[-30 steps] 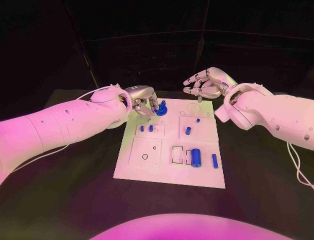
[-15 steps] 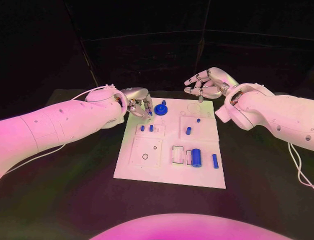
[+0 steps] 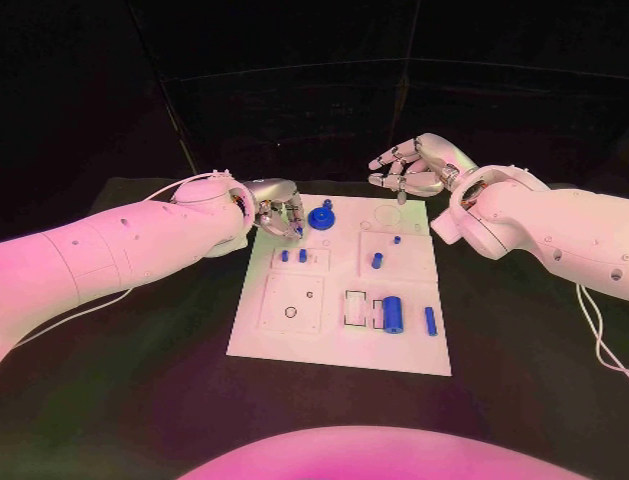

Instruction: Assemble the parts on the task board

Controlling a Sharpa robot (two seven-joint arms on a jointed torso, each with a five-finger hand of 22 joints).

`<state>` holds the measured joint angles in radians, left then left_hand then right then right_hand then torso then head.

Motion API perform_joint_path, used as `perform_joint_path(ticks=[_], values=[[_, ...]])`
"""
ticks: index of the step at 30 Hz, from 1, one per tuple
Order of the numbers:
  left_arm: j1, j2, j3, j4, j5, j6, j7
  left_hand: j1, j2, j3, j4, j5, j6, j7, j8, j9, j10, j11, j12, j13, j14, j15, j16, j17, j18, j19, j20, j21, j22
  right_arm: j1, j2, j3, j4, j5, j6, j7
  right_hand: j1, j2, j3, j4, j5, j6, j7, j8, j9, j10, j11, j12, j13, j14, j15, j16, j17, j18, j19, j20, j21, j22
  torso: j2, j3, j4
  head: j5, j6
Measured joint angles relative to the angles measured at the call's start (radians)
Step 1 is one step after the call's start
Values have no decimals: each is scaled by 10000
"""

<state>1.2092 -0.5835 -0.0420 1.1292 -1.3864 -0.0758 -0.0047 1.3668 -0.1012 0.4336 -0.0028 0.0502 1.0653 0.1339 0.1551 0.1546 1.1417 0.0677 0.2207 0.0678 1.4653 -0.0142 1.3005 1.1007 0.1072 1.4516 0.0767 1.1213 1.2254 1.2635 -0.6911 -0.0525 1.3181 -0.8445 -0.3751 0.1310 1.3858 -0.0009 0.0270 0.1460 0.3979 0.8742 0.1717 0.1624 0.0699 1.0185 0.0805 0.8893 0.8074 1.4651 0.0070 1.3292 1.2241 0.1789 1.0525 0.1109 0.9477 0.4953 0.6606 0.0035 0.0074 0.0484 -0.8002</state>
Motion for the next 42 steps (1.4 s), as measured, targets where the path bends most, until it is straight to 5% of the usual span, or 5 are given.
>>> perform_joint_path(ticks=[42], values=[[-65,246,-14,-304,93,521,-187,0,0,56,-1,0,34,35,-40,-26,73,1,-48,1,0,1,-40,-55,4,-1,1,-1,19,0,20,0,-2,0,28,-1,0,0,0,0,0,0,0,0,0,0,0,0,-1,0,0,0,1,0,0,0,0,1,-2,1,8,-22,-84]])
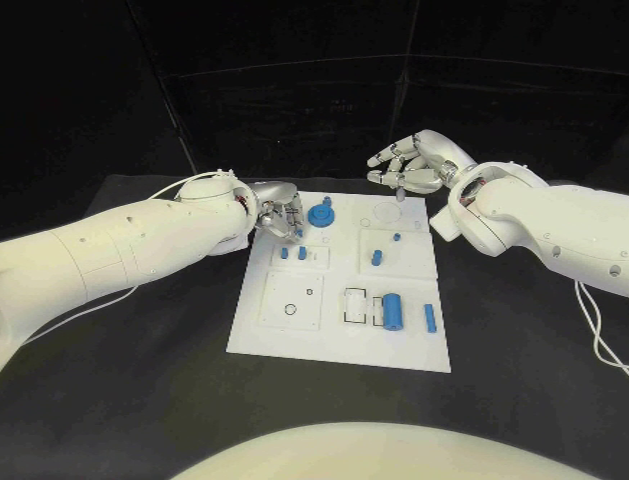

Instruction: Assemble the parts on the task board

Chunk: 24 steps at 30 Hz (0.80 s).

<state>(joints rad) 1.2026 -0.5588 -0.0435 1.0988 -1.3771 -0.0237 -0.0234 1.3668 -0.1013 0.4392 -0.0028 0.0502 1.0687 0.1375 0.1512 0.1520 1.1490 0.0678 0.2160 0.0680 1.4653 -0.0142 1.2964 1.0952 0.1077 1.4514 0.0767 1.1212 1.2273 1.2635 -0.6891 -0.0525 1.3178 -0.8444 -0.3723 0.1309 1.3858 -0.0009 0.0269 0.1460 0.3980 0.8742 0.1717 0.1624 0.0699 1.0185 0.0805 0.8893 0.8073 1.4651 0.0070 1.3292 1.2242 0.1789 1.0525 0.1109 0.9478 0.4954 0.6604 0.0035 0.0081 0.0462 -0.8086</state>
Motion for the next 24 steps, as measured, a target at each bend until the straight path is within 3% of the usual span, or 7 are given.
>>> perform_joint_path(ticks=[16,24], values=[[-7,3,-4,-16,4,31,-8,0,0,28,-29,0,36,-37,-39,-21,-1,0,-68,0,0,0,0,-19,0,0,0,0,26,0,-4,0,4,0,18,-7,0,0,70,19,45,0,0,0,0,37,-37,82,0,0,0,0,0,1,0,0,0,-26,-2,3,0,1,8],[-14,40,-7,-64,5,68,-36,-39,-39,112,-1,0,-56,55,-231,-118,36,37,-203,0,0,0,0,-57,0,0,0,38,63,0,-5,0,4,0,24,-10,0,0,70,19,45,0,0,0,0,36,-36,81,0,0,0,0,0,0,0,0,0,-25,-2,3,0,12,9]])
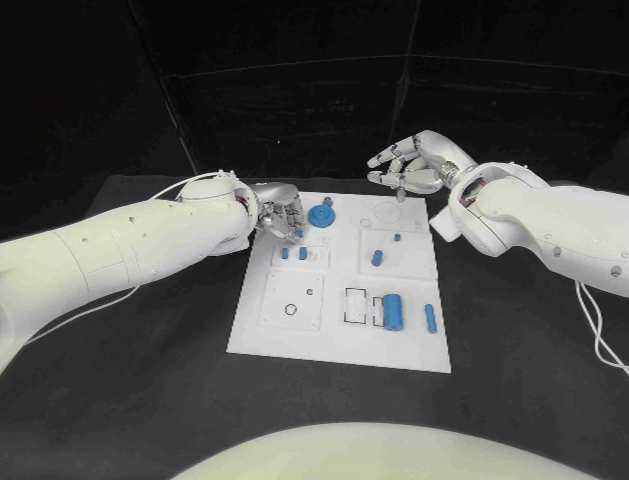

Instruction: Assemble the parts on the task board

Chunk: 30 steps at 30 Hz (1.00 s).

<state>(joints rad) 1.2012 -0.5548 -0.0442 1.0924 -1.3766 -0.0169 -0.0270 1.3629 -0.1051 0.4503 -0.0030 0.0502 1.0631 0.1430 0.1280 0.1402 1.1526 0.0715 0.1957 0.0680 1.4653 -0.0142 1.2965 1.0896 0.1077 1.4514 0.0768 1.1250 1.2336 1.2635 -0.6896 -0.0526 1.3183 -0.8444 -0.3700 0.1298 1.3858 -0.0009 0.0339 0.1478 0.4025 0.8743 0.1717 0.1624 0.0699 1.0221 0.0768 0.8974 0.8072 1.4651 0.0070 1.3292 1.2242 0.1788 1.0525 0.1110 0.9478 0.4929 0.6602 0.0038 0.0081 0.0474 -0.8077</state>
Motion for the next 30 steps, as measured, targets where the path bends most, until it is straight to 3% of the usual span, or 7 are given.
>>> perform_joint_path(ticks=[7,17,30], values=[[-8,-2,-1,-12,0,54,-38,-1,-1,0,1,0,-94,21,-125,-57,34,35,-64,0,0,0,0,-18,1,0,0,34,43,0,-8,0,1,0,7,-4,0,0,0,0,0,0,0,0,0,-1,0,0,0,0,0,0,0,1,0,0,0,0,0,0,1,1,-10],[-17,-23,-4,-12,0,97,-92,-54,-132,82,29,0,-646,179,-574,-299,106,107,-265,0,0,0,0,-87,2,3,68,111,127,0,-26,0,3,1,13,-26,-43,-43,2,2,0,-1,-1,0,0,-120,25,-209,-292,0,0,-90,-89,1,0,0,-38,-19,-2,-3,7,1,-19],[-26,-87,-4,-23,0,80,-115,-92,-171,137,30,0,-824,214,-649,-396,142,143,-334,1,37,37,0,-112,2,2,68,110,152,0,-57,0,3,-2,59,-161,-49,-246,399,99,0,-3,-3,42,0,-311,18,-1097,-1240,-24,-24,-340,-308,0,0,0,-234,-134,-3,-5,8,3,-19]])
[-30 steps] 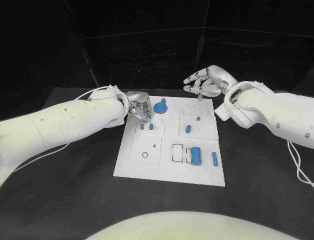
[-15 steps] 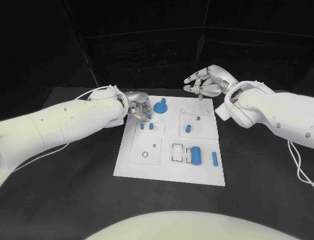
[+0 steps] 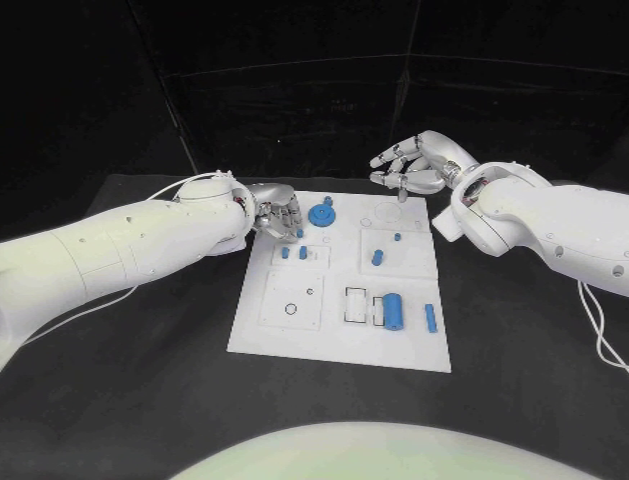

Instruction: Assemble the parts on the task board

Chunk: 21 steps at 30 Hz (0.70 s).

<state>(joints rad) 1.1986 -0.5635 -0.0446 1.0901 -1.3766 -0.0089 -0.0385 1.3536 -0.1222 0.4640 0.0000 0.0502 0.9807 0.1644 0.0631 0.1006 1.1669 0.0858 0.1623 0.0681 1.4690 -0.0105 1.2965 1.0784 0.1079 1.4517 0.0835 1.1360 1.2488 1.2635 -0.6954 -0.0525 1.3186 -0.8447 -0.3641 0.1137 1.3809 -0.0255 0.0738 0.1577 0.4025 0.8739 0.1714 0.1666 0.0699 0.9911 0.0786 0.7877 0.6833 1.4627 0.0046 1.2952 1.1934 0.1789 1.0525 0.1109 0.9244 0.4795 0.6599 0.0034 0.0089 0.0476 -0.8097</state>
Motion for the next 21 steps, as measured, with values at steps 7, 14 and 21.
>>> perform_joint_path(ticks=[7,14,21], values=[[-2,-261,0,67,22,-90,0,38,-37,56,-1,0,170,-67,107,-10,0,0,-111,5,0,0,0,-57,1,-27,27,0,18,0,-128,0,30,-157,155,-190,397,-265,521,-274,-552,366,-68,154,7,-177,-36,-1062,-912,-11,-16,-117,-104,-1,101,-101,-69,-21,-1,-1,0,-18,5],[7,-896,12,370,887,-703,278,38,-37,150,-35,0,399,-144,185,4,111,-106,-111,43,-1,0,-59,-163,2,-270,68,-597,-422,0,-438,0,193,-1369,571,-596,839,-543,1458,-651,-1211,1032,-116,220,6,227,-37,-3341,-2731,23,-50,255,413,-2,740,-128,577,793,-17,-4,0,-171,105],[28,-1646,13,1052,3791,-1647,1213,-68,-143,148,44,0,435,-108,184,-80,144,-73,-154,67,-474,72,-906,-1442,167,-943,111,-2203,-1531,0,-719,-1,507,-4117,993,-1304,698,-868,1893,-822,-1258,1270,-196,-17,-11,562,-18,-4494,-3710,23,-50,349,612,-2,886,-132,978,1365,-22,-8,-3,-589,249]])
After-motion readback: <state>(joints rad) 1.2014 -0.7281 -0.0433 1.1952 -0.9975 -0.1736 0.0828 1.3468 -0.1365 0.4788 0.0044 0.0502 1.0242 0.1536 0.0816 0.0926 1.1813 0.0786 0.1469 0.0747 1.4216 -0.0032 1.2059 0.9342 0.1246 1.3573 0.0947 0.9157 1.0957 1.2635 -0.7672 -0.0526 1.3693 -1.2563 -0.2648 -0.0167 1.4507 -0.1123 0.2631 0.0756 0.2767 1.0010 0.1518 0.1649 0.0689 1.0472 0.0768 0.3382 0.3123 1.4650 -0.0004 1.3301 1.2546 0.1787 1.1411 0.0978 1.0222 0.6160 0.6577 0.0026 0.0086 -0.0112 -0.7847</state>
